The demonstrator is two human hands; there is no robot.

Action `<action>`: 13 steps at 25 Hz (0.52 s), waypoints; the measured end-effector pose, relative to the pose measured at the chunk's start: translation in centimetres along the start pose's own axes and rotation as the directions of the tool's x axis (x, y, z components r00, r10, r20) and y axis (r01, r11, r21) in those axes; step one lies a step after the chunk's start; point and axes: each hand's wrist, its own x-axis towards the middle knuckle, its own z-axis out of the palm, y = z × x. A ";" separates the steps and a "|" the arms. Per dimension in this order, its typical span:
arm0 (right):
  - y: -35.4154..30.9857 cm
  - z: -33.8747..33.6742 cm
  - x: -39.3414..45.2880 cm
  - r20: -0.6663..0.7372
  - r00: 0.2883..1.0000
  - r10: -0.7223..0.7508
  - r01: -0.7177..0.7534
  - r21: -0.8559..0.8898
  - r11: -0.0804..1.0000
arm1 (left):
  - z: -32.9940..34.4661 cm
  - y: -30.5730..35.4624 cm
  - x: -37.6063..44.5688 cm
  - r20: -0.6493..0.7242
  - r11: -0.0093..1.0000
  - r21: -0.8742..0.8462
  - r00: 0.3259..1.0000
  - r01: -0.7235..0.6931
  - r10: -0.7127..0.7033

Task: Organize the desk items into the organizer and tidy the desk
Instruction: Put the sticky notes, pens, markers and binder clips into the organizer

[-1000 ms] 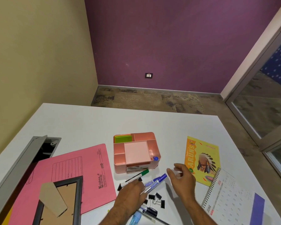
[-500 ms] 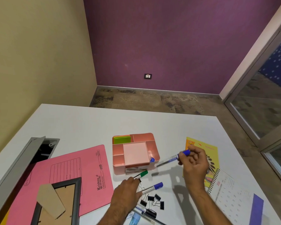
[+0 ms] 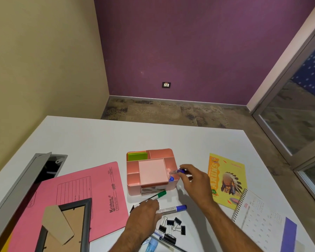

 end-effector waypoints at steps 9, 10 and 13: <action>1.0 -0.4 -2.5 0.023 0.993 0.119 -0.121 0.155 0.980 | -1.3 0.2 0.7 -0.165 0.876 -0.482 0.980 0.020 -0.114; 0.9 -0.4 -2.8 0.043 0.988 0.148 -0.154 0.242 0.958 | -1.1 0.4 0.8 -0.183 0.853 -0.522 0.974 0.017 -0.131; 0.0 -0.6 -3.5 0.132 0.972 0.196 -0.235 0.458 0.857 | -1.2 0.8 0.9 -0.163 0.796 -0.603 0.969 0.052 -0.188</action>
